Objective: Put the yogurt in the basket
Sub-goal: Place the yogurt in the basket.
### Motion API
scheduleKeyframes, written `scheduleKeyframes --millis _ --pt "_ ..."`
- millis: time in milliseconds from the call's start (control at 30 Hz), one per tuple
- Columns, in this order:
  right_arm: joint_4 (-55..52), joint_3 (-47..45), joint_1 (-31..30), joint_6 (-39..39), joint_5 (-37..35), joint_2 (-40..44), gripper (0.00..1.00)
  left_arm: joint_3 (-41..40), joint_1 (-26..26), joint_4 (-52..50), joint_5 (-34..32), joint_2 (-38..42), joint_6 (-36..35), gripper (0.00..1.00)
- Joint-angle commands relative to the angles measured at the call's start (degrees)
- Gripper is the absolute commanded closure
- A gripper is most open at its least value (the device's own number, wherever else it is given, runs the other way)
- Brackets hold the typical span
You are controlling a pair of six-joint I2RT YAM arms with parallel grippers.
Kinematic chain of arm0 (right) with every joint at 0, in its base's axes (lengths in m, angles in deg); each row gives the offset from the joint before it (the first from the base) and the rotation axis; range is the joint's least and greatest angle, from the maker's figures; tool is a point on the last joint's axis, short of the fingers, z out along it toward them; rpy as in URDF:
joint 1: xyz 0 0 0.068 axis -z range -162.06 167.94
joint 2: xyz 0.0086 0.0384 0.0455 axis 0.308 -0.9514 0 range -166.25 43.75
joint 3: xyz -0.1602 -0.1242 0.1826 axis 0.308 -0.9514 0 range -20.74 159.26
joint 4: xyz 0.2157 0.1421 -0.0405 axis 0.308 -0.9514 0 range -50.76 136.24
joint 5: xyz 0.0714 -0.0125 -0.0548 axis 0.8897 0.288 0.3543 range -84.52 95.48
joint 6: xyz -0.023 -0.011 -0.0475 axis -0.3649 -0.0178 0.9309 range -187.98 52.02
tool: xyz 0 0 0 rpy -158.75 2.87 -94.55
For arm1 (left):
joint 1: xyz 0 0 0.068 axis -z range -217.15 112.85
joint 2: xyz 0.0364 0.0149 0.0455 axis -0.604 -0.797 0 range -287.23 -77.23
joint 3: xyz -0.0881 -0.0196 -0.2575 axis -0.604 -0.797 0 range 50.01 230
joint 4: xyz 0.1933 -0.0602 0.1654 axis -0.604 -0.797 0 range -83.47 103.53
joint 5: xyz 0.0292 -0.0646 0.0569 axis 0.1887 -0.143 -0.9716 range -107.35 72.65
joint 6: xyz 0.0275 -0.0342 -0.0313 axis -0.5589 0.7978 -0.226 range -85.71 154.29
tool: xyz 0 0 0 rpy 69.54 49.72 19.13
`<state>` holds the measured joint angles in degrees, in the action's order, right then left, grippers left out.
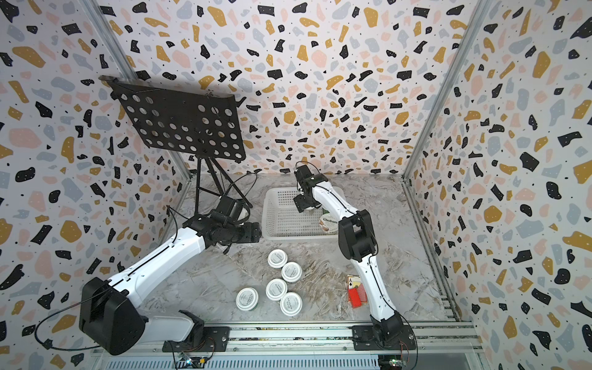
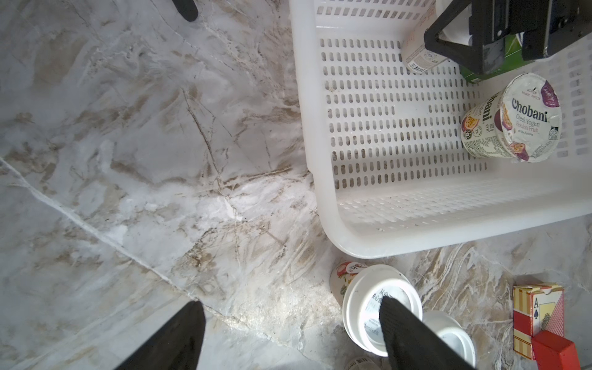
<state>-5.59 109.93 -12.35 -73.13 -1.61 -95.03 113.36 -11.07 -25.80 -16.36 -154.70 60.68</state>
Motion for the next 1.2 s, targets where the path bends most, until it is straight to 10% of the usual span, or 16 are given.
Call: scheduleKeyframes --millis 0,1167 --pt "-0.2 2.5 0.0 -0.7 -0.6 4.6 0.12 -1.0 -0.2 0.9 -0.5 1.4 0.2 0.11" --pt "0.6 1.0 0.0 -0.2 -5.4 6.2 0.12 -0.9 -0.2 0.9 -0.3 1.1 0.3 0.11"
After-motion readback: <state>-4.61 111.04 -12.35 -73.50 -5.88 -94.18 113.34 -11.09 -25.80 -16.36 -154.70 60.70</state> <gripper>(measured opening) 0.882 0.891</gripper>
